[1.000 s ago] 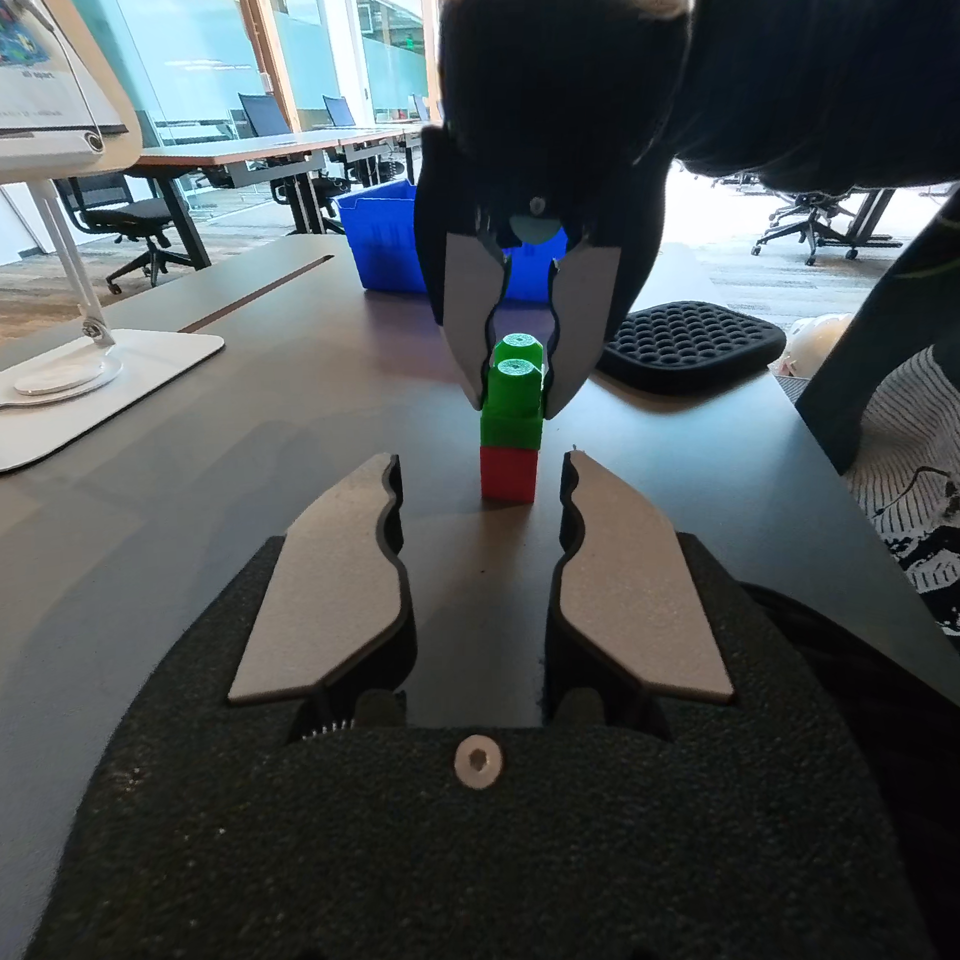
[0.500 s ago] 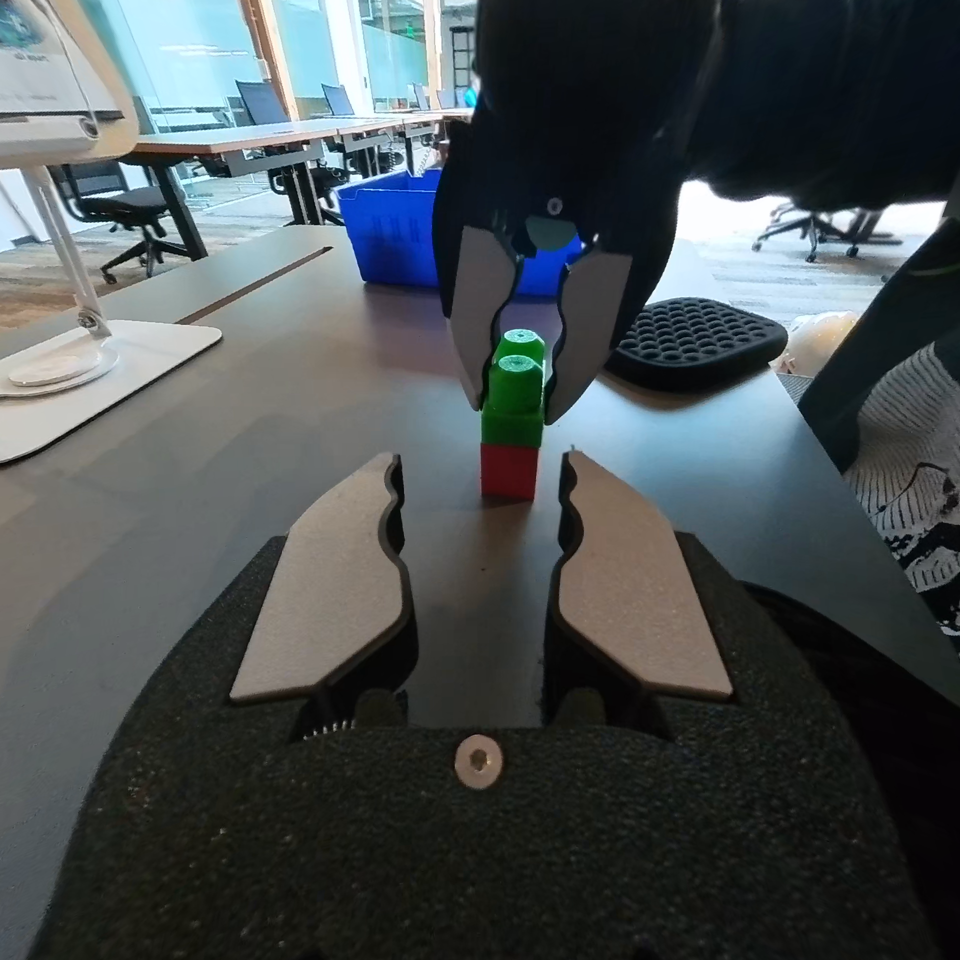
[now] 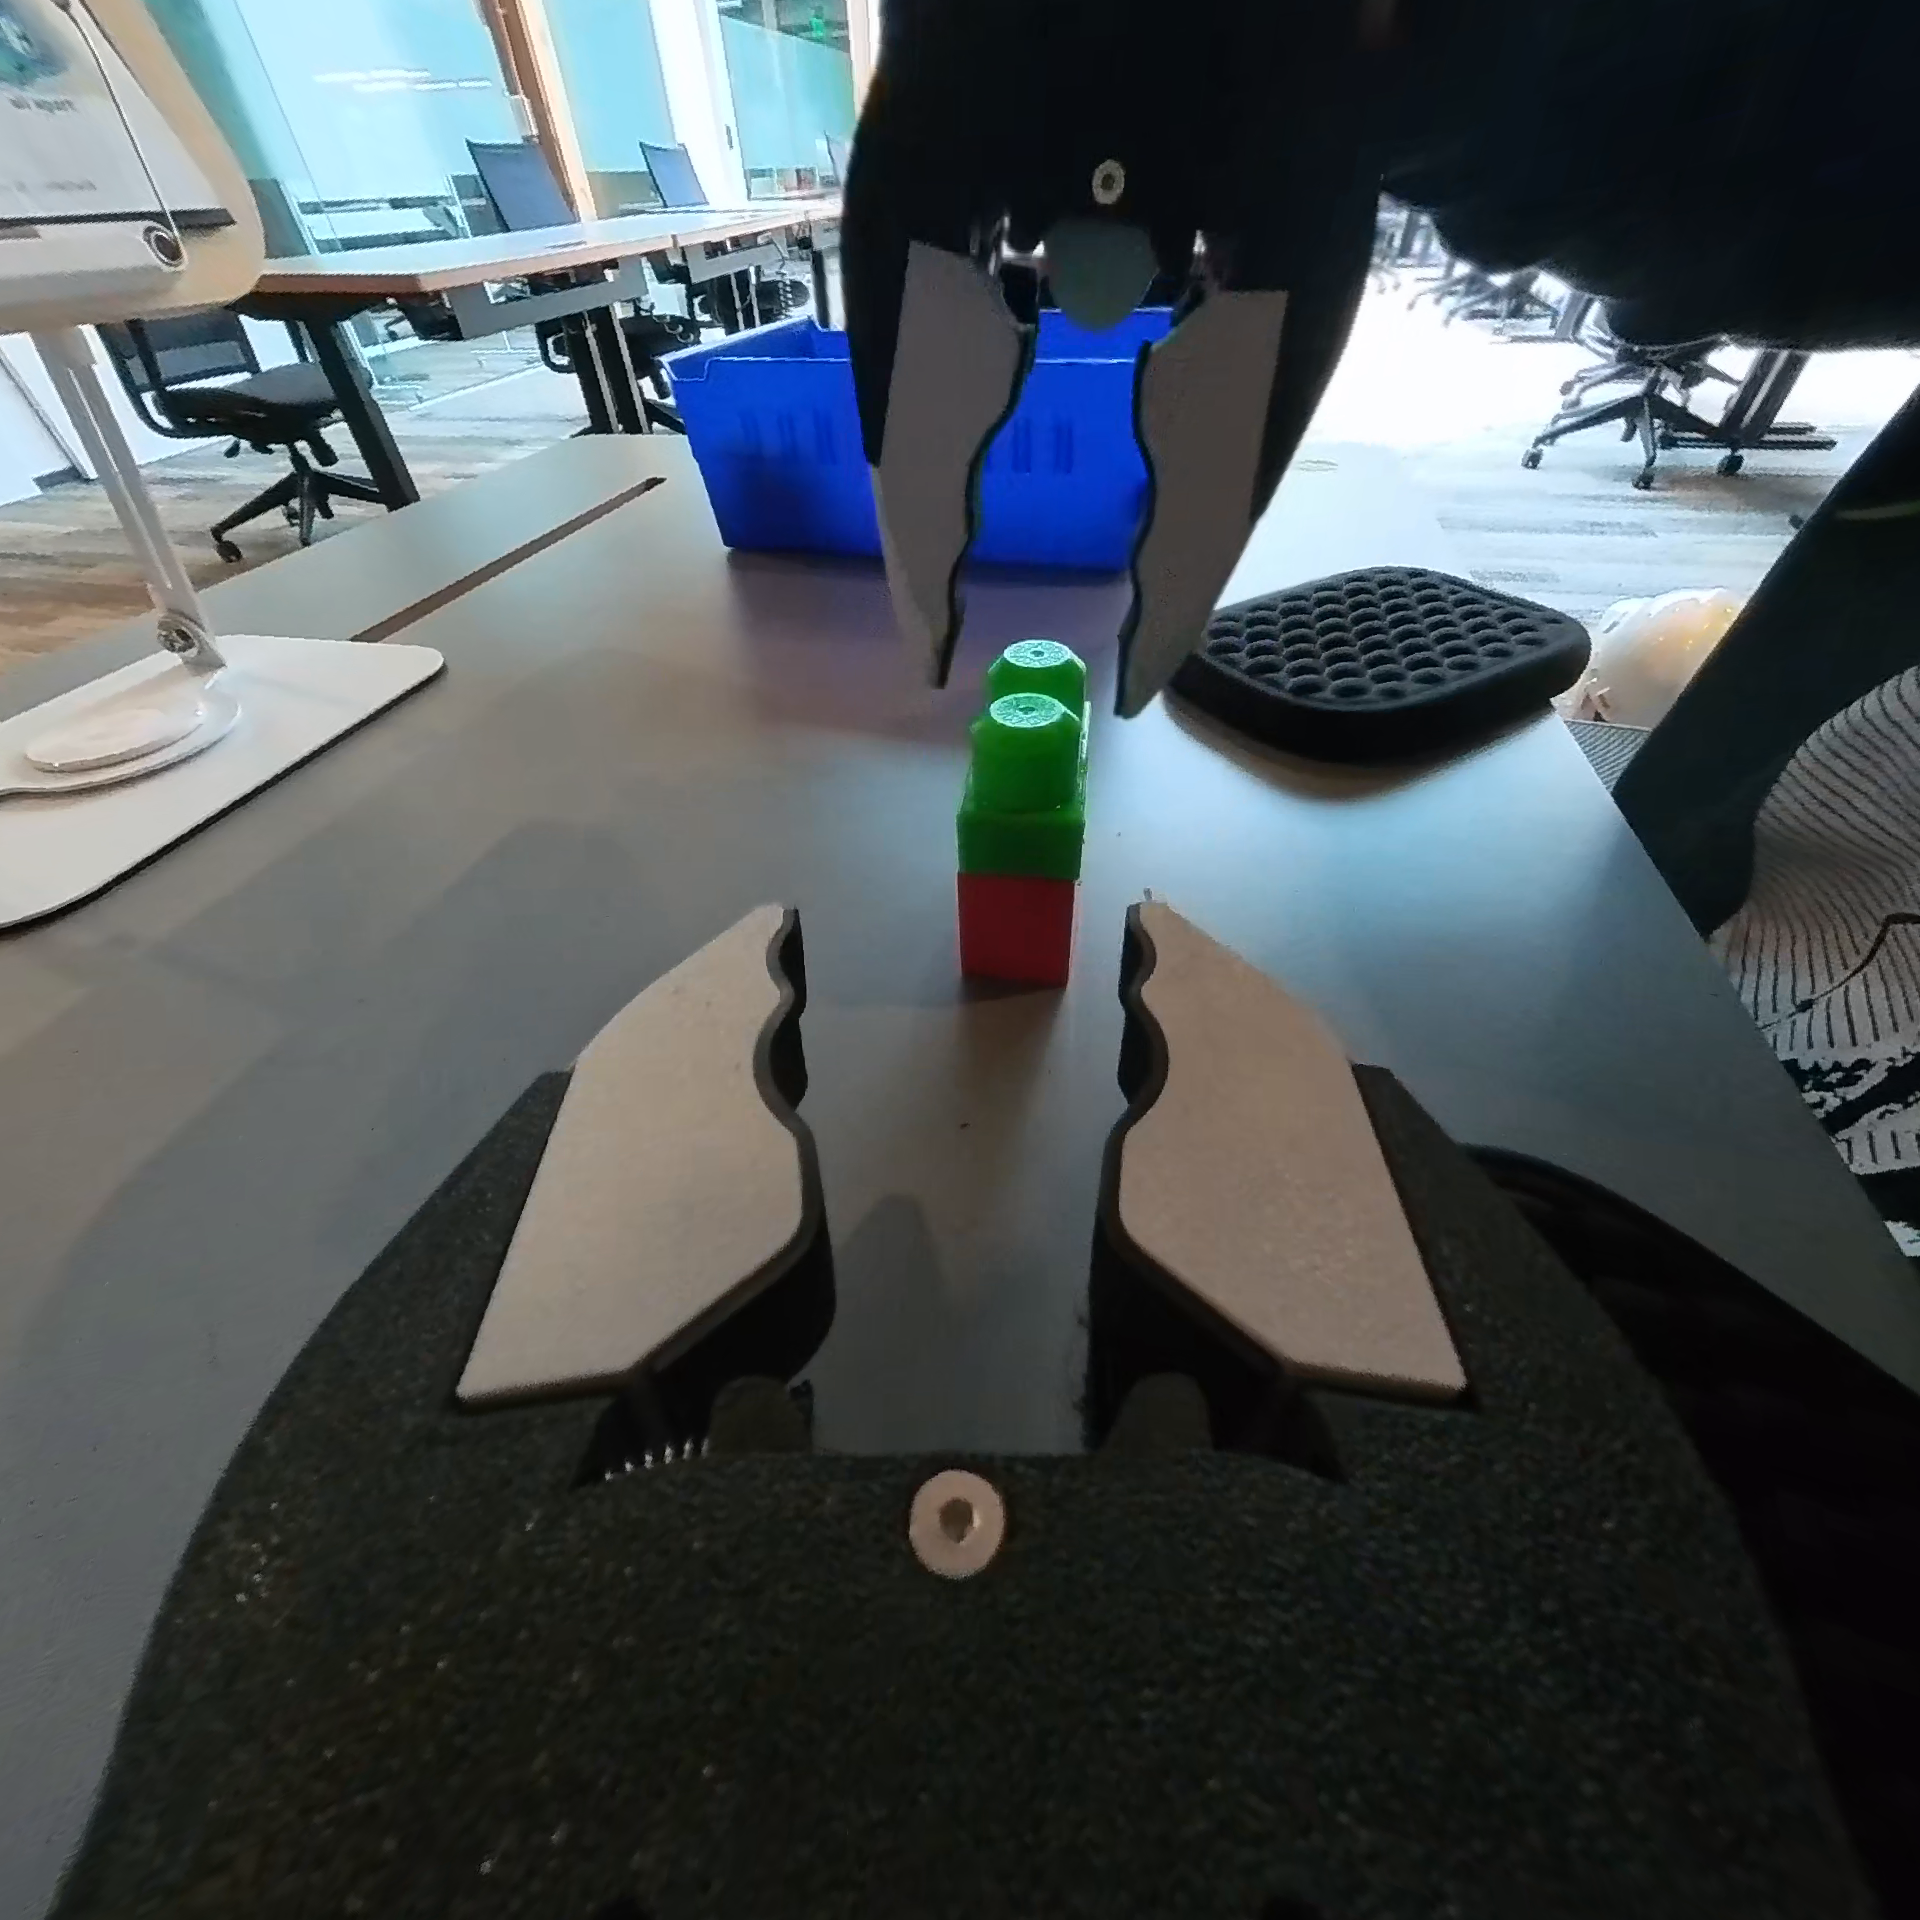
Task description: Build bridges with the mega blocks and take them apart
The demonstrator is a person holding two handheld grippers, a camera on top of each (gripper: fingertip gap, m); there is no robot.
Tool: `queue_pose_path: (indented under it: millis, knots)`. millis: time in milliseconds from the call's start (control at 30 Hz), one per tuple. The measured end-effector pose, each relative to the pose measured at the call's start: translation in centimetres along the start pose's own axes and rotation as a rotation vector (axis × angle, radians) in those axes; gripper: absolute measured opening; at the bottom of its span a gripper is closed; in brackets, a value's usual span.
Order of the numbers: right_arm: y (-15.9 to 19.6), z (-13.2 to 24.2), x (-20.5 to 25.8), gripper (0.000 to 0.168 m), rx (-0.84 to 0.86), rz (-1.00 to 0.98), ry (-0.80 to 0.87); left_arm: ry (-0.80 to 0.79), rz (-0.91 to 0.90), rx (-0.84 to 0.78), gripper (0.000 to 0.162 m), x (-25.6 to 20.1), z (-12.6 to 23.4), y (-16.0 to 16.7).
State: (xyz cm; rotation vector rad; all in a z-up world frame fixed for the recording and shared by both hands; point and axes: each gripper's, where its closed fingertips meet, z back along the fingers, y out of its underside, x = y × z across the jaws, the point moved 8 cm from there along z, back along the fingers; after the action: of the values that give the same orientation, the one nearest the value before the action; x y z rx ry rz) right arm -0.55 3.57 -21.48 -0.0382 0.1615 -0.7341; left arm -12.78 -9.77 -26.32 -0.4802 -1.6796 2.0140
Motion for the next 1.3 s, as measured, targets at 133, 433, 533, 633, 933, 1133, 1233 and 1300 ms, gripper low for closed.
queue_pose_path:
  millis: [133,433,533,633,933,1133,1233,1300]
  knots:
    - [0.0,-0.8,0.0,0.037,0.018,0.016,-0.015,-0.004,0.008,-0.006,0.058,0.1,0.1,0.0]
    - [-0.5,-1.3,0.0,0.032,0.116,0.011,-0.024,-0.006,0.024,-0.008,0.057,0.2,0.1,0.0]
    - [-0.6,-1.4,0.1,0.033,0.124,0.016,-0.005,-0.003,0.019,-0.003,0.057,0.2,0.1,0.0]
    - [-0.7,-1.5,0.3,0.033,0.150,0.026,0.017,-0.002,0.023,-0.005,0.057,0.2,0.1,0.0]
    - [-0.6,-1.5,0.4,0.033,0.123,0.022,0.030,0.004,0.008,0.001,0.058,0.1,0.0,0.0]
    - [1.6,-0.2,0.0,0.033,0.035,-0.083,-0.006,0.001,-0.007,0.003,0.058,-0.1,0.0,0.0]
    - [4.6,2.5,-1.0,0.033,0.012,-0.216,-0.005,0.001,-0.004,0.000,0.058,0.0,0.0,0.0]
    - [7.4,4.8,-2.3,0.033,0.015,-0.336,0.011,0.000,-0.003,-0.001,0.057,0.0,0.0,0.0]
